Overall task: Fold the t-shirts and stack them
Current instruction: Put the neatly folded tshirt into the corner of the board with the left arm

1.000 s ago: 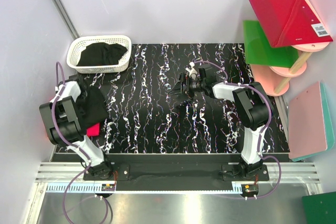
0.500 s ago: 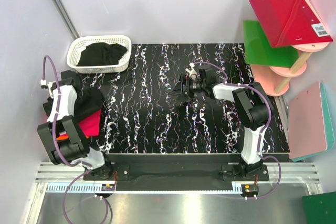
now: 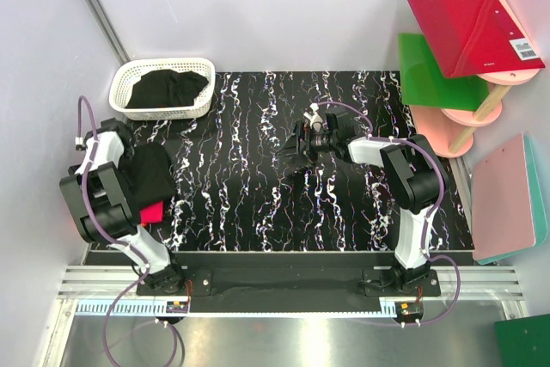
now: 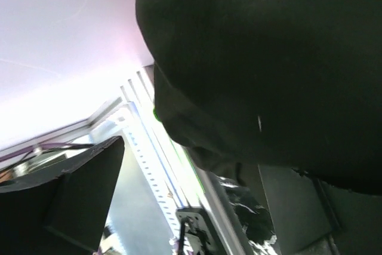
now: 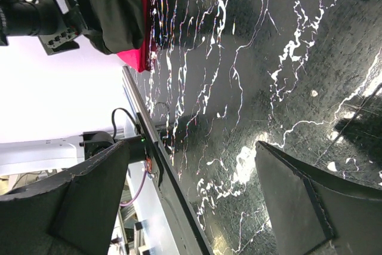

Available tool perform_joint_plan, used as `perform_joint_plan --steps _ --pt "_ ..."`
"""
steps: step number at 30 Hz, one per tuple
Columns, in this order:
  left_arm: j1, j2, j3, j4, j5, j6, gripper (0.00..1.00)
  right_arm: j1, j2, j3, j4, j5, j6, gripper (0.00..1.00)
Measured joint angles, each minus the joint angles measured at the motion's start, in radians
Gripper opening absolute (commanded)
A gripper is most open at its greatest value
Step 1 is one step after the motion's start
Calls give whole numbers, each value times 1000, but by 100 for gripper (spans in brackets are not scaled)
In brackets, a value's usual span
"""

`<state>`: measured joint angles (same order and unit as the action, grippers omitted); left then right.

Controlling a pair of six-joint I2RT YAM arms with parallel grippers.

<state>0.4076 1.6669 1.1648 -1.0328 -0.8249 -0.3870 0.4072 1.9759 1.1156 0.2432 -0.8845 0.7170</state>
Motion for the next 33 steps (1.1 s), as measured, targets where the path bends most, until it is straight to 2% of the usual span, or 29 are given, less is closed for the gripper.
perform_joint_plan --steps 4,8,11,14,17,22,26,30,33 --pt "-31 -76 11 11 90 11 99 0 0 -5 16 0 5 94" --pt "-193 -269 12 45 175 43 99 0 0 -21 40 5 7 94" --pt "-319 -462 -8 117 317 72 99 0 0 -26 19 34 -14 95" --pt "-333 -695 -97 212 569 105 99 0 0 20 -99 101 -71 95" --pt "-327 -789 -136 225 721 130 99 -1 0 142 -246 204 -140 95" --pt "-329 -669 -158 233 816 139 99 -12 0 380 -410 428 -233 96" --pt "-329 -406 -156 210 830 136 99 -33 -24 467 -511 623 -281 96" --pt "-329 -126 -29 103 829 122 99 -48 -60 517 -640 772 -301 95" --pt "-329 -45 89 62 829 97 99 -51 -64 594 -738 833 -297 95"
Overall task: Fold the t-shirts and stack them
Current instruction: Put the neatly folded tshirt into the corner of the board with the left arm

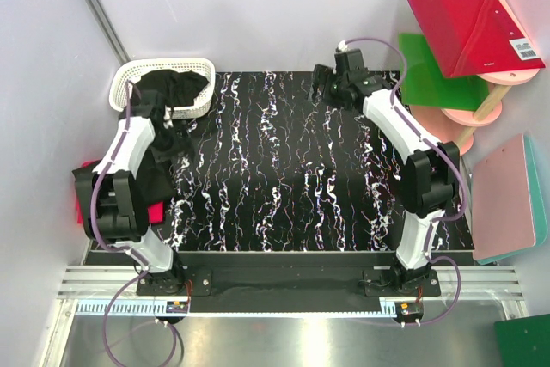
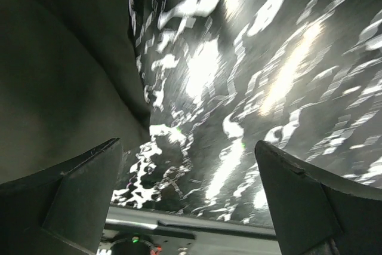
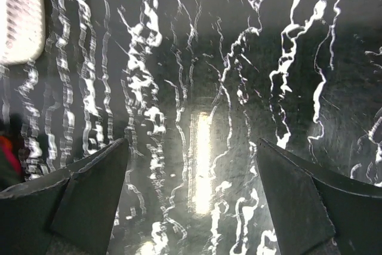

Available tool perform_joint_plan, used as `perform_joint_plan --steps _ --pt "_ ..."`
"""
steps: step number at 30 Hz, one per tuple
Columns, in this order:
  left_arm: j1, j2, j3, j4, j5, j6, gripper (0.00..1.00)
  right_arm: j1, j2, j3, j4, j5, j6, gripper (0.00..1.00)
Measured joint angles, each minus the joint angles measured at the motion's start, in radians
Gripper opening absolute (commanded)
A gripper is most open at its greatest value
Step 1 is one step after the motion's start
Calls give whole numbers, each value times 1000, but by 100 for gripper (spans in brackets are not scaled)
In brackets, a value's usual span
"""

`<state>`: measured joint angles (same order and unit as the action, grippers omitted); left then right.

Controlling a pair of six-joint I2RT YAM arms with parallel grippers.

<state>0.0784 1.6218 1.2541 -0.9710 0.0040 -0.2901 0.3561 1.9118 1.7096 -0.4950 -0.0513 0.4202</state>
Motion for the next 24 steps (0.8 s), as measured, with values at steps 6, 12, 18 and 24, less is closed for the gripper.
perform_joint_plan --steps 6,12,18,24 --pt "0 -14 209 -63 -20 -35 99 -4 0 228 -206 43 74 95" --pt "0 -47 184 -116 -117 -35 99 -64 -6 324 -331 -7 212 95" --pt "3 -86 149 -147 -253 -85 99 -148 42 307 -402 -85 270 95" --pt "39 -166 119 -210 -439 -198 99 -154 137 317 -423 -198 266 96"
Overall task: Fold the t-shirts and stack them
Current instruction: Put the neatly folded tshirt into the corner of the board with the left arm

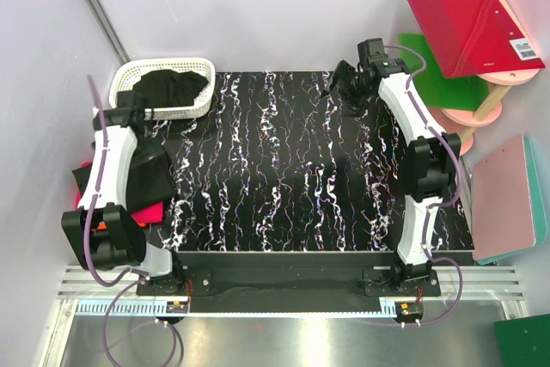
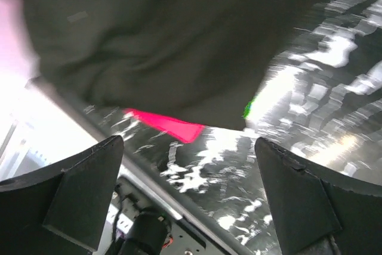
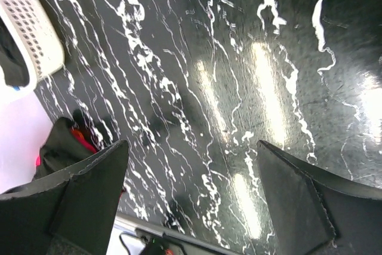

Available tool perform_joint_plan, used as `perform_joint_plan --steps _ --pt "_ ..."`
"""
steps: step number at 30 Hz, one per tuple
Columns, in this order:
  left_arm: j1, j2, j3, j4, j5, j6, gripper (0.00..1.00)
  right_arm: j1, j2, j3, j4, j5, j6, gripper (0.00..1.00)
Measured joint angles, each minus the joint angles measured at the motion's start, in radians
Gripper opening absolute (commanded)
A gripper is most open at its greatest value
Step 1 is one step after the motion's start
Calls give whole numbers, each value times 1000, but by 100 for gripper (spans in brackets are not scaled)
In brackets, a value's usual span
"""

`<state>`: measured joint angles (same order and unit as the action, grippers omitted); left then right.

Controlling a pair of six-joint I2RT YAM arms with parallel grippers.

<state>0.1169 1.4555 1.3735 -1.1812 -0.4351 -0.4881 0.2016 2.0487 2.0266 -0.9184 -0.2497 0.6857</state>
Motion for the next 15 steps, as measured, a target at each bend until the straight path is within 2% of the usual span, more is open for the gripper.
perform_joint_plan --steps 9,15 --pt "285 -63 -93 -35 -70 -41 99 -26 27 -67 0 -101 -22 96" --pt "353 -93 -93 -23 -73 -22 99 -75 57 -67 4 -172 -53 96"
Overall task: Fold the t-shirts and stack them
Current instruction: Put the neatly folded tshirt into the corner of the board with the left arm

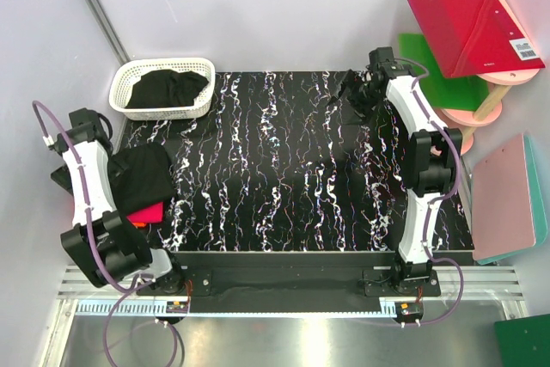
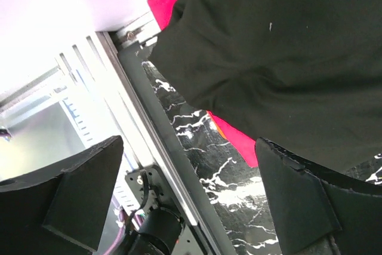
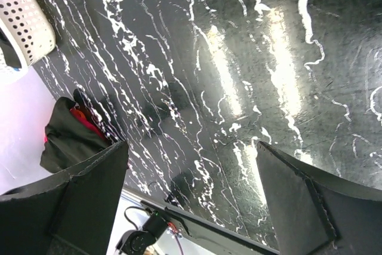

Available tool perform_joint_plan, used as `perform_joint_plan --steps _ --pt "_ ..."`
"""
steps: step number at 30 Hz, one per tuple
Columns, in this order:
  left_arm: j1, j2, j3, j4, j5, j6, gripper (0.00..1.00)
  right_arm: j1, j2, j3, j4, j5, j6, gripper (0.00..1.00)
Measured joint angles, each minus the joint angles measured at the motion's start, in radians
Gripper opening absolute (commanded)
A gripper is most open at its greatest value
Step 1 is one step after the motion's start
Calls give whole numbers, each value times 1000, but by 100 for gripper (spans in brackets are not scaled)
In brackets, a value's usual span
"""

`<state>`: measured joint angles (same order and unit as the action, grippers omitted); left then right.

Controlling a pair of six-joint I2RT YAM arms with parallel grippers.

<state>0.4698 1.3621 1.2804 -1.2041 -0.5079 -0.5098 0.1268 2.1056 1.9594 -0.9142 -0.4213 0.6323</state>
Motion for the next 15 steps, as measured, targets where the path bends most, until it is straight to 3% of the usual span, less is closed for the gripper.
perform_joint_plan --steps 8,15 --pt "66 -22 -88 135 129 202 99 -34 45 38 -5 -83 -14 96" --pt "82 75 -50 204 222 369 99 -39 61 68 -13 -143 -13 96"
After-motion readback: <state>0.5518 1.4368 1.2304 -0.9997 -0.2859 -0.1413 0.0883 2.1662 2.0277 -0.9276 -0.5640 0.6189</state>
